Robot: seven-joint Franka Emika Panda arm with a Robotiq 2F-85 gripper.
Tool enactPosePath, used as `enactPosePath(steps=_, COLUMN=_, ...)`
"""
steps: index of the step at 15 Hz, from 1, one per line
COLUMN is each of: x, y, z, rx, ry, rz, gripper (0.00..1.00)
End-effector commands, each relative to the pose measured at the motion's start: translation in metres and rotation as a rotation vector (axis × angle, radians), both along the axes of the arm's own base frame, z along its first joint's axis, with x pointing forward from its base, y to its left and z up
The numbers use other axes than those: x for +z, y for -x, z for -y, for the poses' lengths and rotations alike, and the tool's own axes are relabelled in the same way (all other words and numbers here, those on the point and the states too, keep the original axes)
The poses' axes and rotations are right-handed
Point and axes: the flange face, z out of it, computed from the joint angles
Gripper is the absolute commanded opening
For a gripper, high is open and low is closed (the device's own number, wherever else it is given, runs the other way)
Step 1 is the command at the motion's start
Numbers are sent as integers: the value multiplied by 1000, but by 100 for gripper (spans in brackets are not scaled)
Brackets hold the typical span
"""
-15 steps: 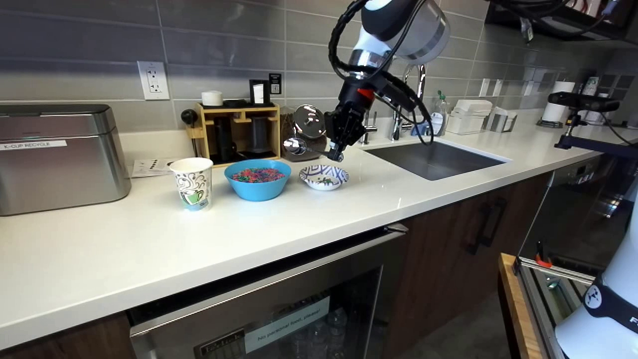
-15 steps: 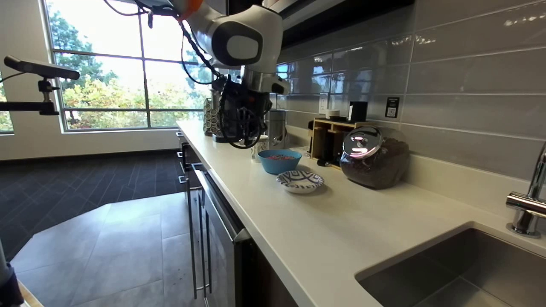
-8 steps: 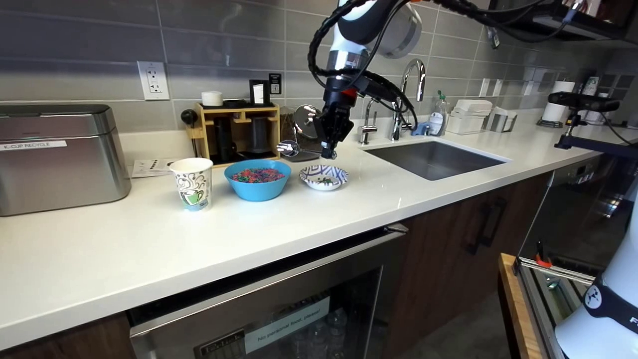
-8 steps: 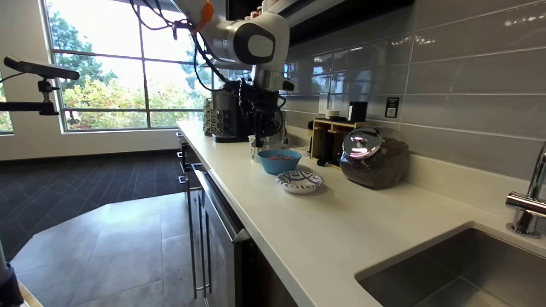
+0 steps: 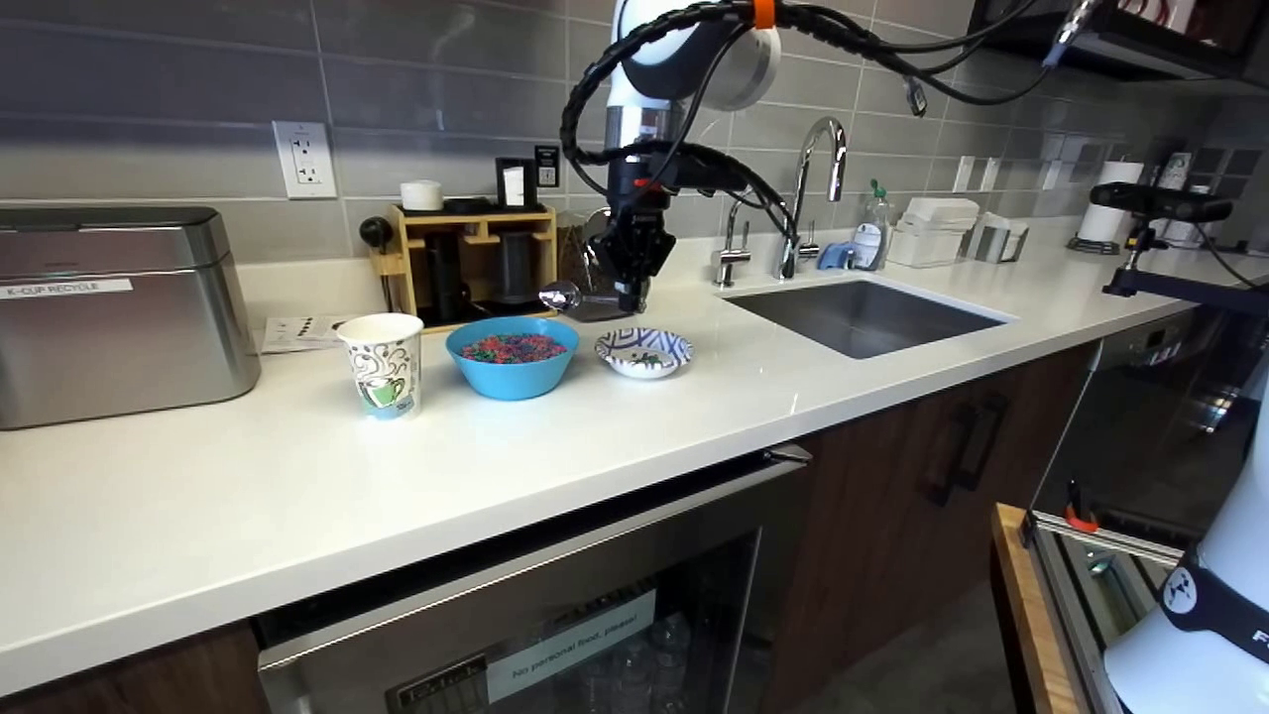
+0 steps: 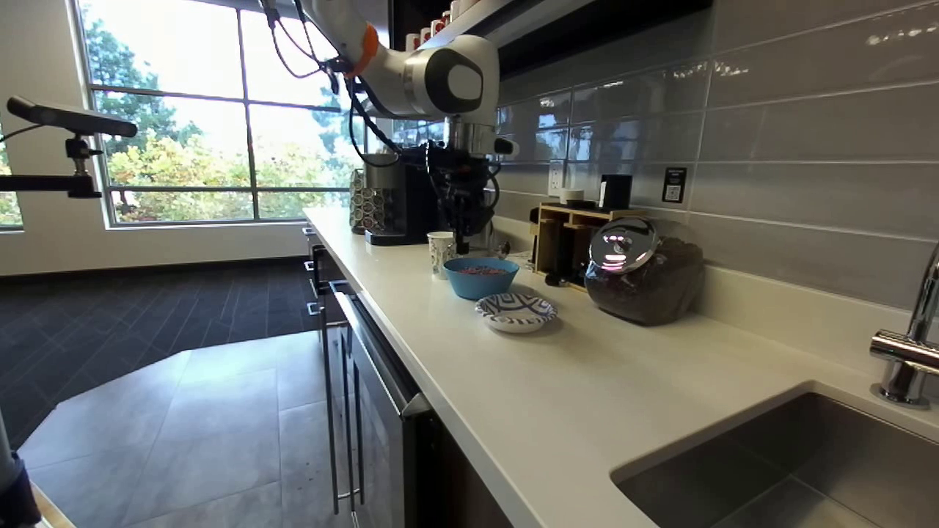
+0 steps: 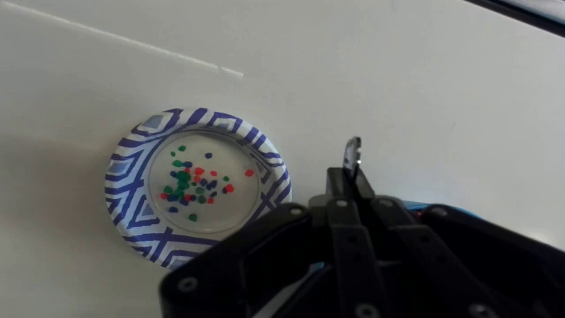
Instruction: Put some of the contents of the blue blow onto the white plate using the silver spoon
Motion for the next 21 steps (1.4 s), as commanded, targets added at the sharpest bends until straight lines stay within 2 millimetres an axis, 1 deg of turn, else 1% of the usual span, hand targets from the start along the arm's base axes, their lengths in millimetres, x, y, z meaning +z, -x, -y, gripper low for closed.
enactPosePath(steps=1, x=-10, y=-20, z=-10, rx=12, ry=38, rz=-74, gripper=1)
enactPosePath(steps=6, x=-19, y=-34, z=-14, rx=38, ry=72, rz=-127, gripper=1)
enactPosePath(steps=16, x=-27, y=-52, z=-19, rx=94, ry=143, rz=-231, gripper=1)
enactPosePath(steps=21, x=-32, y=-65, z=-28, rx=128, ry=125, rz=-263, gripper=1)
